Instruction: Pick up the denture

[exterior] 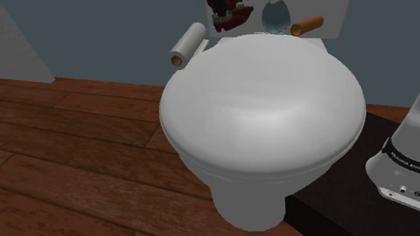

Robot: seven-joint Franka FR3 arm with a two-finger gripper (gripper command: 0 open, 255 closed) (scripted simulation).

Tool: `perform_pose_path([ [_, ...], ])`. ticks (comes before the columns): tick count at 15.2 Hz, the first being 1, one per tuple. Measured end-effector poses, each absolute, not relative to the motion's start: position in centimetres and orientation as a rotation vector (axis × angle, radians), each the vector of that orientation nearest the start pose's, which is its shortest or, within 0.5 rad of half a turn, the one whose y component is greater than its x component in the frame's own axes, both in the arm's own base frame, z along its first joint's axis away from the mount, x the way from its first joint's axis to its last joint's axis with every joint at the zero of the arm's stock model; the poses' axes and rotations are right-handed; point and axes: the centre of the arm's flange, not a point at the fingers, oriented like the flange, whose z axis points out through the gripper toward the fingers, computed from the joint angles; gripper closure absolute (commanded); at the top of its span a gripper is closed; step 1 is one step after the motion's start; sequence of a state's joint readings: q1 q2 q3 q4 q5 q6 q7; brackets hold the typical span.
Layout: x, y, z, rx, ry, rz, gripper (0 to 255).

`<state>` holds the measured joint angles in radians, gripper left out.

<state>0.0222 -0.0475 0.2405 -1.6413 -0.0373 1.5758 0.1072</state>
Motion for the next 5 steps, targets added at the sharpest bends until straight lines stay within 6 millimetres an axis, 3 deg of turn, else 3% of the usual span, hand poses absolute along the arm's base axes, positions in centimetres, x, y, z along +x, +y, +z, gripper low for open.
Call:
perform_pose_path([
  [5,52.1,13.8,64.2,-3.183,-0.249,0.016,255],
])
